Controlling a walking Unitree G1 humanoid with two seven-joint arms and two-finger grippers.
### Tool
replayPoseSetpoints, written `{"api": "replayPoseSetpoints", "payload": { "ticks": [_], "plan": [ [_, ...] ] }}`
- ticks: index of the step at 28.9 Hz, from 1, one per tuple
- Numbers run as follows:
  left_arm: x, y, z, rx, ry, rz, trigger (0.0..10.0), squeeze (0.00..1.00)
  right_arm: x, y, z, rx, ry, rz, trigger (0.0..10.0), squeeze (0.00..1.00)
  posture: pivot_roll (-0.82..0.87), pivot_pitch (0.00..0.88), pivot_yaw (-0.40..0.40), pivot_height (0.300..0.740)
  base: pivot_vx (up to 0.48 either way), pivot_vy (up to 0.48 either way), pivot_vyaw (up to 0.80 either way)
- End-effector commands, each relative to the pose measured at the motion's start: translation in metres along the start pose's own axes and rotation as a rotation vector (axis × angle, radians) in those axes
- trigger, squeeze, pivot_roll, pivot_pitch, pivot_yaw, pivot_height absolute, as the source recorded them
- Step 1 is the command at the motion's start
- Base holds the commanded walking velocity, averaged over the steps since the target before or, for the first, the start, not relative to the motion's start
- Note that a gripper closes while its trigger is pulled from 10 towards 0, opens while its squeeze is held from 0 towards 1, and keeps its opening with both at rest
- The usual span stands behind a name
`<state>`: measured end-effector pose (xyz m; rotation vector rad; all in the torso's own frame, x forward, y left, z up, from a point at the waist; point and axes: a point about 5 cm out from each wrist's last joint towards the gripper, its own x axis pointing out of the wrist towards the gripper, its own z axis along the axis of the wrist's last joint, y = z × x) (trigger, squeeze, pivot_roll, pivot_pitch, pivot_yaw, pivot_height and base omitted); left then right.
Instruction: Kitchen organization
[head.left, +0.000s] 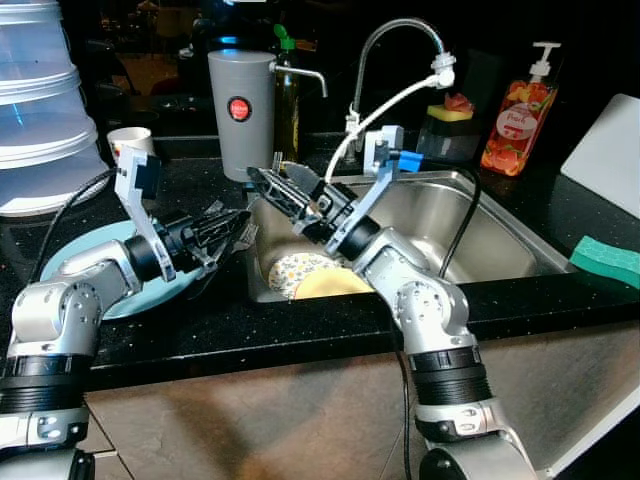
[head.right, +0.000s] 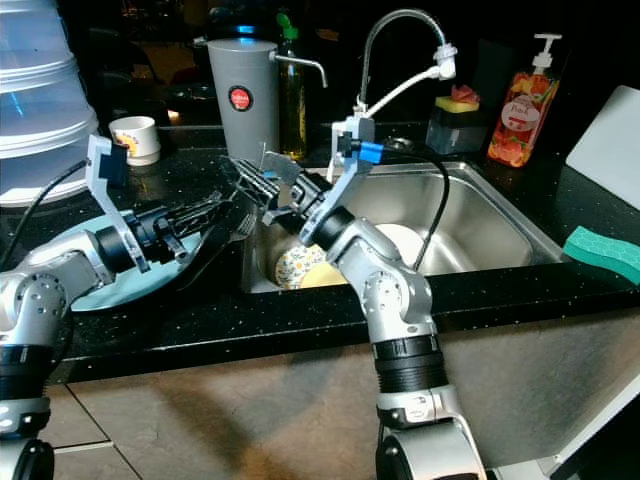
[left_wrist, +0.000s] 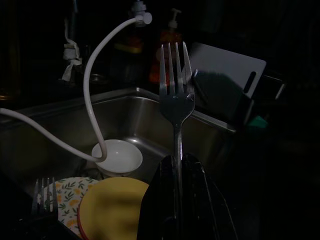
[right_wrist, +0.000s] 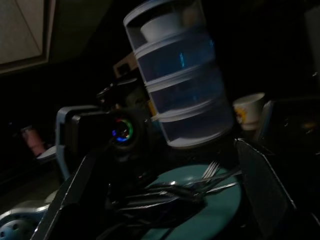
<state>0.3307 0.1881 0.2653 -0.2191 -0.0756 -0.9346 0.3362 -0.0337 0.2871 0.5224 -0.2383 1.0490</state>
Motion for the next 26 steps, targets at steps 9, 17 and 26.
{"api": "replayPoseSetpoints", "payload": {
  "ticks": [9, 17, 26],
  "plan": [
    [0.008, -0.004, 0.002, 0.027, -0.038, 0.029, 0.0, 0.00, 0.000, -0.010, -0.017, 0.045, 0.074, -0.167, 10.0, 0.00, 0.04, 0.008, -0.024, 0.740, 0.000, 0.000, 0.00],
    [0.005, 0.008, 0.009, 0.068, -0.081, 0.144, 0.0, 0.00, -0.004, -0.016, -0.015, 0.067, 0.080, -0.226, 10.0, 0.00, 0.04, 0.009, -0.023, 0.740, 0.000, 0.000, 0.00],
    [0.000, 0.013, 0.015, 0.085, -0.104, 0.188, 0.0, 0.00, -0.005, -0.019, -0.013, 0.069, 0.076, -0.252, 10.0, 0.00, 0.04, 0.009, -0.023, 0.740, 0.000, 0.000, 0.00]
  ]
}}
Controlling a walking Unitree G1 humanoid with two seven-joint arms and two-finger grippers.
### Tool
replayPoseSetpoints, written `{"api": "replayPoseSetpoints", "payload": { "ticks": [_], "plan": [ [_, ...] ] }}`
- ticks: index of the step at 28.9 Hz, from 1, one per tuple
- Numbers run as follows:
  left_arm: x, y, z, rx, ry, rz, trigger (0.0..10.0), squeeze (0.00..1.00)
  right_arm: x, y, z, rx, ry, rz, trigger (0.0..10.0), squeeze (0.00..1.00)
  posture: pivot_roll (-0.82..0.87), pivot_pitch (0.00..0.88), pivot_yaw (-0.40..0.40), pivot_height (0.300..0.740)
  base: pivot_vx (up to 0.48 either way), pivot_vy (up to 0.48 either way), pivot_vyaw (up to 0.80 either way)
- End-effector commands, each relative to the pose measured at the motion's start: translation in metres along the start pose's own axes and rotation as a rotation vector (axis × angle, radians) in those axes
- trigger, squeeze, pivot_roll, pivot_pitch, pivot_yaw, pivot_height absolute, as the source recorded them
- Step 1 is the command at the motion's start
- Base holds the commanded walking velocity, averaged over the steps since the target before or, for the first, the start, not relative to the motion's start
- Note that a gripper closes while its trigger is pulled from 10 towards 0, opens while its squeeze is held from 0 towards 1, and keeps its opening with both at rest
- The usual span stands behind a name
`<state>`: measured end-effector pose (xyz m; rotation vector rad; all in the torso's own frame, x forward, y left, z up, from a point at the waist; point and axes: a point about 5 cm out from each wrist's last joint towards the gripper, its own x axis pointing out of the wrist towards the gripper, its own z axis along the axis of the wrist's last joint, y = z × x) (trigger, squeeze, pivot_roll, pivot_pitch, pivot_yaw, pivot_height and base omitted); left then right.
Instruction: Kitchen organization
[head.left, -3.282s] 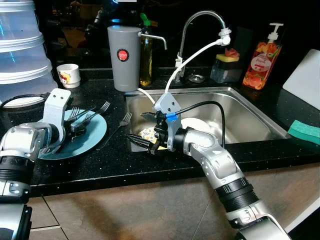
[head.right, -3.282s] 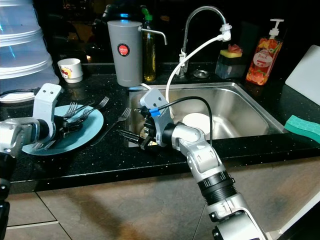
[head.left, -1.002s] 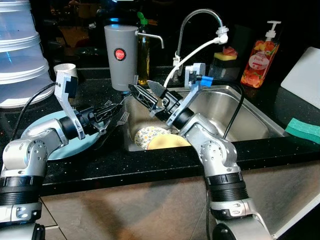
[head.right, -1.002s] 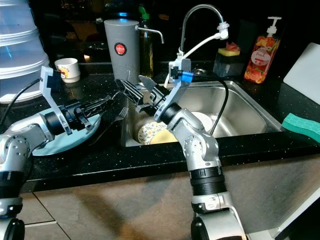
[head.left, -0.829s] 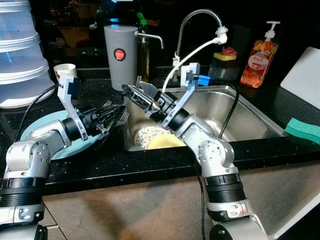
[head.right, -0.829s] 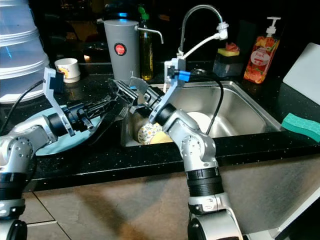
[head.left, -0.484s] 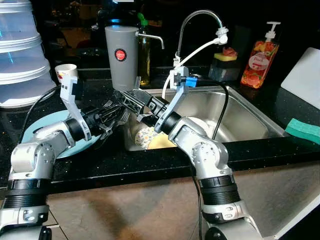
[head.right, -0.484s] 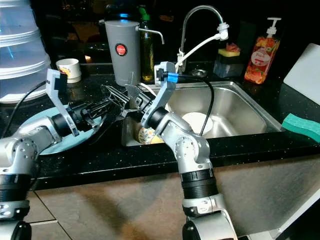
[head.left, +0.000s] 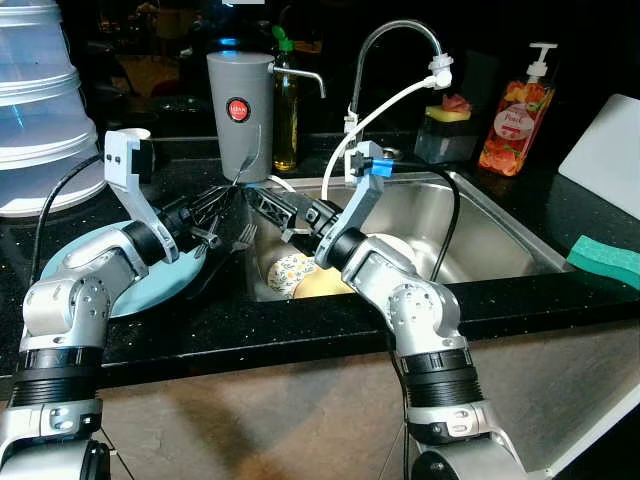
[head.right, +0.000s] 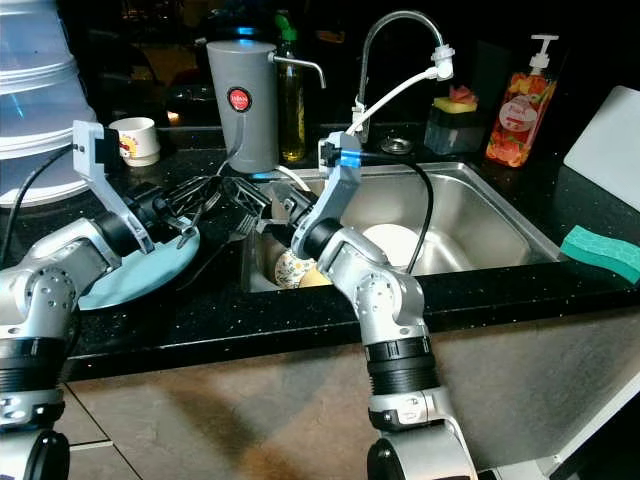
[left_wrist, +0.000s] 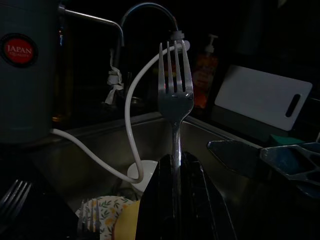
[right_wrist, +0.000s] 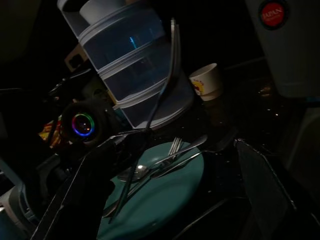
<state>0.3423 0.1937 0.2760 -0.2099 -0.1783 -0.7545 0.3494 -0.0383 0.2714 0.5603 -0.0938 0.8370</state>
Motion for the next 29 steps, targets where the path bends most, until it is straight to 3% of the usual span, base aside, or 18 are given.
{"api": "replayPoseSetpoints", "payload": {
  "ticks": [1, 16, 28, 29],
  "plan": [
    [-0.003, 0.003, 0.004, 0.023, -0.006, 0.024, 0.0, 0.00, 0.000, -0.002, -0.002, 0.010, 0.022, -0.014, 10.0, 0.00, 0.04, 0.006, -0.023, 0.740, 0.000, 0.000, 0.00],
    [0.008, -0.026, -0.023, 0.005, 0.095, -0.142, 0.0, 0.00, 0.001, 0.002, -0.007, 0.068, 0.035, 0.001, 10.0, 0.00, 0.04, 0.001, -0.024, 0.740, 0.000, 0.000, 0.00],
    [0.014, -0.029, -0.034, 0.047, 0.163, -0.138, 0.0, 0.00, 0.001, 0.006, -0.006, 0.114, 0.028, 0.019, 10.0, 0.00, 0.03, 0.000, -0.020, 0.740, 0.000, 0.000, 0.00],
    [0.014, -0.029, -0.034, 0.049, 0.161, -0.135, 0.0, 0.00, 0.001, 0.006, -0.006, 0.118, 0.028, 0.023, 0.0, 0.00, 0.03, 0.000, -0.020, 0.740, 0.000, 0.000, 0.00]
  ]
}}
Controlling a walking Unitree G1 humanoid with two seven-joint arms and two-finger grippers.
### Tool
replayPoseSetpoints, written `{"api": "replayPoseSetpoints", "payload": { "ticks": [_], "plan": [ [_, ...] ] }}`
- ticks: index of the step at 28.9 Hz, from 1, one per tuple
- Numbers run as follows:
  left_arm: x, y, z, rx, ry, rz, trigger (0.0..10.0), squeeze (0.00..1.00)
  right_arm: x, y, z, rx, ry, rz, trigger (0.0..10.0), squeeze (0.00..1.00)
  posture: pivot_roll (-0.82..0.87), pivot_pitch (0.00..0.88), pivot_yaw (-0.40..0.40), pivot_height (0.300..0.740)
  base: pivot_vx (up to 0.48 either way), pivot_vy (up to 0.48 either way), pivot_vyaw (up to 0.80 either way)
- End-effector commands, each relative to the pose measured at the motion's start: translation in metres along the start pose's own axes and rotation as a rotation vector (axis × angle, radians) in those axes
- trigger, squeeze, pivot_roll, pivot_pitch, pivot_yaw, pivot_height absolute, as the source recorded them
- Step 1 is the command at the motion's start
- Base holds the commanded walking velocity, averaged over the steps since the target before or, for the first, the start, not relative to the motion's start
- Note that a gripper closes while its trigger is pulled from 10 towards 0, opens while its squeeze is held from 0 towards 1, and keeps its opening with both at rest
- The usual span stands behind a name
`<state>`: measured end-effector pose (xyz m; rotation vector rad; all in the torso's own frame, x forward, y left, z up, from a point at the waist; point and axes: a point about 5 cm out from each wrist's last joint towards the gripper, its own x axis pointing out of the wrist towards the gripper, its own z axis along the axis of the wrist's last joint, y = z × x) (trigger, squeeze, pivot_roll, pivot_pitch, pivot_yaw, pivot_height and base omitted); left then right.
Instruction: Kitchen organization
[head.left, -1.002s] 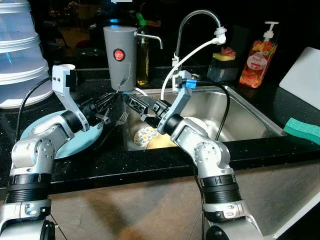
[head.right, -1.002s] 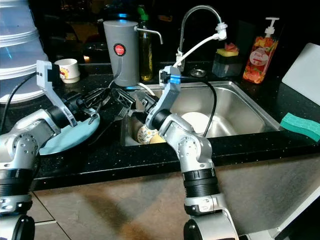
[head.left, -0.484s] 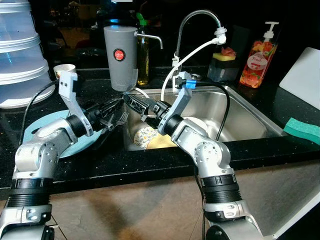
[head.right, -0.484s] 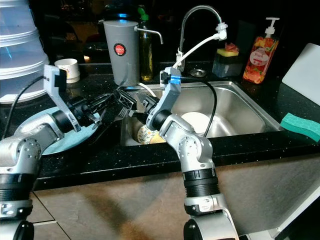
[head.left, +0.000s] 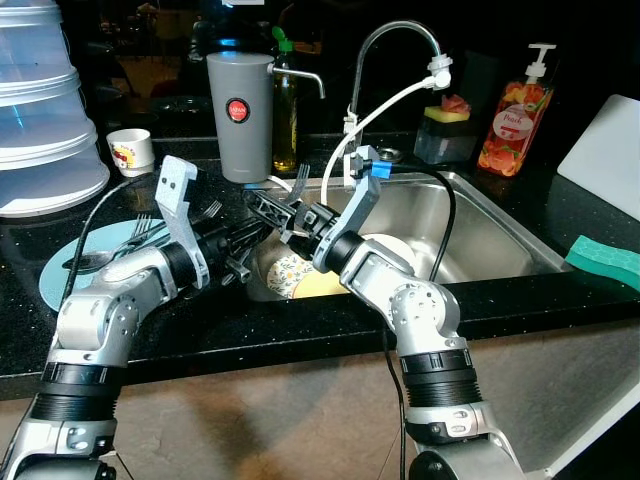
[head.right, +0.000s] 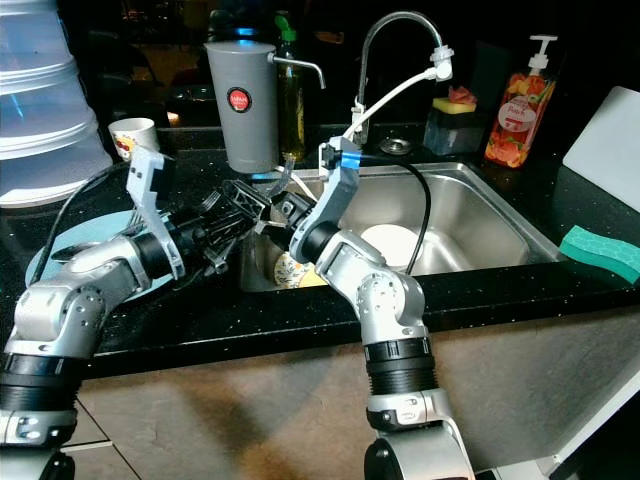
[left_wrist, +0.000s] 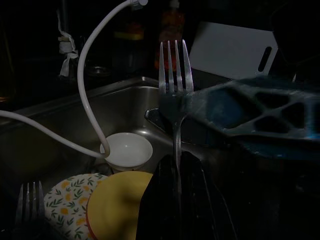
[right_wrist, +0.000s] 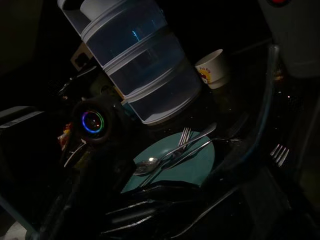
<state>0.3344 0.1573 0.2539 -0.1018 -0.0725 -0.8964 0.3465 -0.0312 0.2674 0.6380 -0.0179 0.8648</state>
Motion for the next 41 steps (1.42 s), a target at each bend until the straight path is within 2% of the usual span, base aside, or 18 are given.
{"api": "replayPoseSetpoints", "payload": {
  "ticks": [1, 8, 31, 32, 33, 34, 36, 40, 41],
  "plan": [
    [0.001, -0.001, -0.004, 0.004, 0.017, 0.001, 0.0, 0.00, -0.001, 0.002, 0.001, 0.017, -0.011, 0.015, 0.0, 0.00, 0.03, 0.000, -0.020, 0.740, 0.000, 0.000, 0.00],
    [0.000, 0.002, -0.001, 0.016, 0.010, 0.030, 0.0, 0.00, -0.002, 0.002, -0.001, 0.022, 0.003, 0.019, 0.0, 0.00, 0.04, 0.000, -0.022, 0.740, 0.000, 0.000, 0.00],
    [0.001, 0.002, -0.004, 0.054, 0.040, 0.024, 0.0, 0.00, -0.003, -0.006, 0.006, 0.028, -0.033, -0.029, 0.0, 0.00, 0.04, 0.000, -0.021, 0.740, 0.000, 0.000, 0.00],
    [0.002, 0.003, -0.004, 0.059, 0.032, 0.031, 10.0, 0.80, -0.003, -0.008, 0.007, 0.026, -0.039, -0.035, 0.0, 0.00, 0.04, 0.000, -0.021, 0.740, 0.000, 0.000, 0.00],
    [0.002, 0.003, -0.004, 0.059, 0.032, 0.031, 10.0, 0.80, -0.003, -0.008, 0.007, 0.026, -0.039, -0.035, 0.0, 0.00, 0.04, 0.000, -0.021, 0.740, 0.000, 0.000, 0.00],
    [0.002, 0.006, -0.002, 0.056, 0.021, 0.053, 10.0, 1.00, -0.003, -0.013, 0.013, 0.017, -0.069, -0.068, 0.0, 0.00, 0.04, 0.000, -0.017, 0.740, 0.000, 0.000, 0.00],
    [0.002, 0.007, -0.002, 0.058, 0.020, 0.060, 10.0, 1.00, -0.004, -0.016, 0.016, 0.011, -0.083, -0.085, 0.0, 0.00, 0.04, 0.000, -0.017, 0.740, 0.000, 0.000, 0.00],
    [0.001, 0.016, 0.001, 0.091, 0.010, 0.145, 10.0, 1.00, -0.008, -0.029, 0.029, -0.038, -0.138, -0.158, 0.0, 0.00, 0.04, 0.000, -0.018, 0.740, 0.000, 0.000, 0.00],
    [0.000, 0.018, 0.002, 0.091, 0.001, 0.163, 10.0, 0.43, -0.009, -0.033, 0.032, -0.063, -0.149, -0.181, 0.0, 0.00, 0.04, 0.000, -0.018, 0.740, 0.000, 0.000, 0.00]
  ]
}}
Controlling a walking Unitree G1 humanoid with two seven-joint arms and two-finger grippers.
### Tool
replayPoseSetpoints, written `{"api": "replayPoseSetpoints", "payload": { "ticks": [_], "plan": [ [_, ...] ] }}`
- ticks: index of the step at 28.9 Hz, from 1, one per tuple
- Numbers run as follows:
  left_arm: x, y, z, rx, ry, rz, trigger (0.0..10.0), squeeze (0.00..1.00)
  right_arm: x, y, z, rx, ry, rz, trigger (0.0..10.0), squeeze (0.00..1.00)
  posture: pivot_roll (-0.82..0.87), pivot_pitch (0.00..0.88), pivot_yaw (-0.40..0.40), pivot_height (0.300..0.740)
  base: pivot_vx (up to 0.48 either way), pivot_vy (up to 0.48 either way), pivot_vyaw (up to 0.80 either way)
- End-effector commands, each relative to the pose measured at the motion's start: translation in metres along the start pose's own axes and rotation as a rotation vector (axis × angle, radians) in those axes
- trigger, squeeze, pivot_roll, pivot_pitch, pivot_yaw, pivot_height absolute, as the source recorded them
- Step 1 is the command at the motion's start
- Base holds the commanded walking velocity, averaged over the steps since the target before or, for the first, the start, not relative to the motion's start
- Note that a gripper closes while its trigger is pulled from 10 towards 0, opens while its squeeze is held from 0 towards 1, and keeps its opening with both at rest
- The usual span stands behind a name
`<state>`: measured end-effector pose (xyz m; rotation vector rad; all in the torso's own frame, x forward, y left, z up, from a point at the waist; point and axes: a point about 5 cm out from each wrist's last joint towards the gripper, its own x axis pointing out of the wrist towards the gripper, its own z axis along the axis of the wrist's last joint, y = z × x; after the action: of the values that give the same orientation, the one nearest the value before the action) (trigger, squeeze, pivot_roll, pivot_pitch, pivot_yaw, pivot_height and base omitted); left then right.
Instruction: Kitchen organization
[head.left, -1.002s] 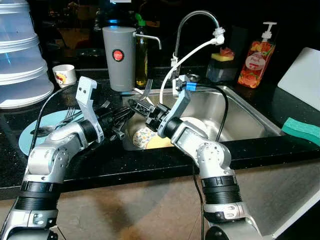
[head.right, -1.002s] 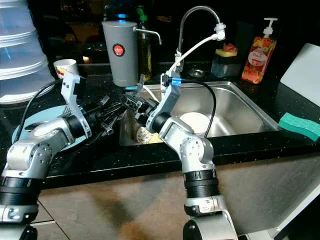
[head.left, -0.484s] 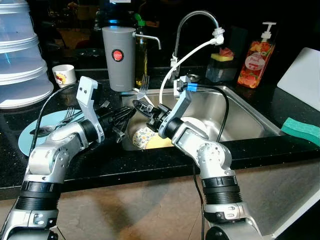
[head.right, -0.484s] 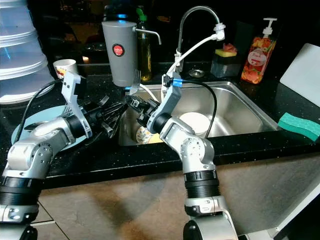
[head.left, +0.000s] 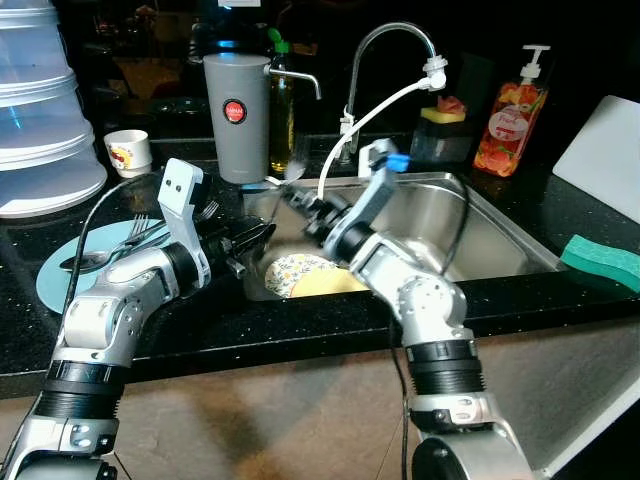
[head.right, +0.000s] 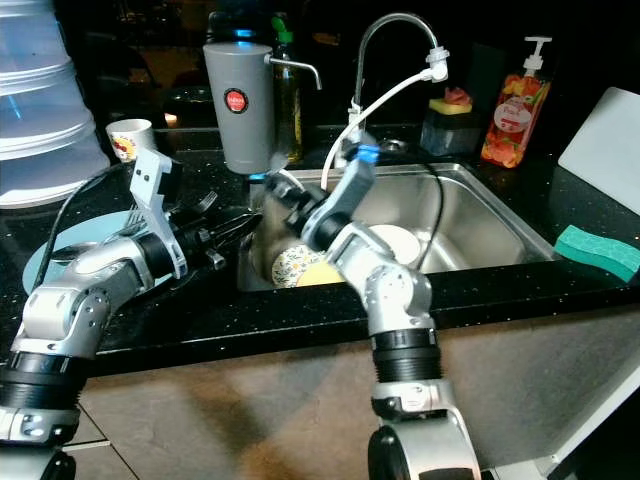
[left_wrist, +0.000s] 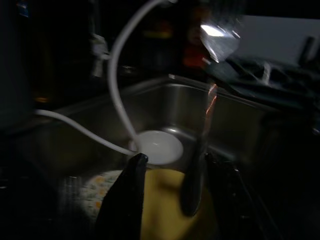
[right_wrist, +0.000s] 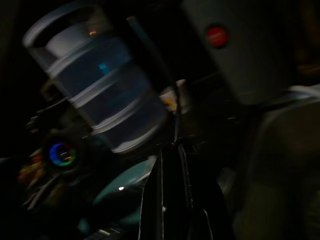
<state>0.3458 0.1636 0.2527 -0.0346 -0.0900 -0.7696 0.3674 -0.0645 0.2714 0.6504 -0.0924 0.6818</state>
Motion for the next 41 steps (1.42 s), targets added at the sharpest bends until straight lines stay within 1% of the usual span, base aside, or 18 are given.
{"api": "replayPoseSetpoints", "payload": {
  "ticks": [1, 2, 7, 8, 9, 11, 12, 16, 19, 20, 21, 22, 27, 31, 38, 39, 40, 41],
  "plan": [
    [-0.001, 0.005, 0.002, 0.018, -0.006, 0.039, 10.0, 0.43, 0.001, -0.005, 0.006, -0.029, -0.031, -0.032, 0.0, 0.00, 0.04, 0.000, -0.018, 0.740, 0.000, 0.000, 0.00],
    [-0.002, 0.007, 0.003, 0.015, -0.014, 0.049, 10.0, 0.00, 0.000, -0.008, 0.009, -0.053, -0.041, -0.050, 0.0, 0.00, 0.04, 0.000, -0.018, 0.740, 0.000, 0.000, 0.00],
    [-0.002, 0.009, 0.003, 0.017, -0.010, 0.066, 10.0, 0.00, -0.002, -0.023, 0.014, -0.136, -0.068, -0.124, 0.0, 0.00, 0.04, 0.000, -0.016, 0.740, 0.000, 0.000, 0.00],
    [-0.003, 0.011, 0.000, 0.031, 0.003, 0.096, 10.0, 0.00, -0.003, -0.032, 0.011, -0.255, -0.053, -0.172, 0.0, 0.00, 0.04, 0.000, -0.015, 0.740, 0.000, 0.000, 0.00],
    [-0.003, 0.011, 0.000, 0.031, 0.003, 0.096, 10.0, 0.00, -0.003, -0.032, 0.011, -0.255, -0.053, -0.172, 0.0, 0.00, 0.04, 0.000, -0.015, 0.740, 0.000, 0.000, 0.00],
    [-0.002, 0.011, -0.006, 0.085, 0.049, 0.101, 10.0, 0.00, -0.003, -0.038, 0.006, -0.347, -0.031, -0.187, 0.0, 0.00, 0.04, 0.000, -0.013, 0.740, 0.000, 0.000, 0.00],
    [0.002, 0.001, -0.018, 0.119, 0.103, 0.038, 10.0, 0.00, -0.002, -0.042, -0.007, -0.374, 0.005, -0.182, 0.0, 0.00, 0.04, 0.000, -0.013, 0.740, 0.000, 0.000, 0.00],
    [0.004, -0.005, -0.023, 0.128, 0.118, 0.010, 10.0, 0.00, -0.001, -0.044, -0.012, -0.385, 0.024, -0.180, 0.0, 0.00, 0.04, 0.000, -0.013, 0.740, 0.000, 0.000, 0.00],
    [0.011, -0.013, -0.036, 0.178, 0.164, -0.005, 10.0, 0.00, 0.003, -0.045, -0.021, -0.420, 0.060, -0.178, 0.0, 0.00, 0.04, 0.000, -0.017, 0.740, 0.000, 0.000, 0.00],
    [0.016, -0.015, -0.046, 0.195, 0.192, 0.012, 10.0, 0.00, 0.007, -0.044, -0.025, -0.434, 0.066, -0.172, 7.4, 0.00, 0.04, 0.000, -0.017, 0.740, 0.000, 0.000, 0.00],
    [0.016, -0.015, -0.046, 0.195, 0.192, 0.012, 10.0, 0.00, 0.007, -0.044, -0.025, -0.434, 0.066, -0.172, 7.4, 0.00, 0.04, 0.000, -0.017, 0.740, 0.000, 0.000, 0.00],
    [0.018, -0.016, -0.051, 0.176, 0.205, 0.028, 10.0, 0.00, 0.009, -0.044, -0.027, -0.439, 0.070, -0.171, 10.0, 0.00, 0.04, 0.000, -0.021, 0.740, 0.000, 0.000, 0.00],
    [0.017, -0.014, -0.065, 0.184, 0.273, 0.064, 10.0, 0.00, 0.012, -0.042, -0.036, -0.496, 0.101, -0.154, 10.0, 0.00, 0.04, 0.000, -0.023, 0.740, 0.000, 0.000, 0.00],
    [0.010, -0.005, -0.071, 0.230, 0.343, 0.111, 10.0, 0.00, 0.006, -0.051, -0.047, -0.551, 0.158, -0.166, 10.0, 0.00, 0.04, 0.000, -0.024, 0.740, 0.000, 0.000, 0.00],
    [0.008, -0.004, -0.072, 0.214, 0.354, 0.111, 10.0, 0.00, 0.002, -0.056, -0.052, -0.564, 0.178, -0.172, 10.0, 0.00, 0.04, 0.000, -0.020, 0.740, 0.000, 0.000, 0.00],
    [0.009, -0.004, -0.072, 0.217, 0.355, 0.106, 10.0, 0.00, 0.001, -0.057, -0.053, -0.560, 0.186, -0.173, 10.0, 0.38, 0.04, 0.000, -0.020, 0.740, 0.000, 0.000, 0.00],
    [0.009, -0.005, -0.073, 0.221, 0.357, 0.104, 10.0, 0.00, 0.001, -0.058, -0.054, -0.565, 0.193, -0.184, 10.0, 0.94, 0.04, 0.000, -0.020, 0.740, 0.000, 0.000, 0.00],
    [0.009, -0.005, -0.073, 0.221, 0.357, 0.104, 10.0, 0.00, 0.001, -0.058, -0.054, -0.565, 0.193, -0.184, 10.0, 0.94, 0.04, 0.000, -0.020, 0.740, 0.000, 0.000, 0.00]
  ]
}}
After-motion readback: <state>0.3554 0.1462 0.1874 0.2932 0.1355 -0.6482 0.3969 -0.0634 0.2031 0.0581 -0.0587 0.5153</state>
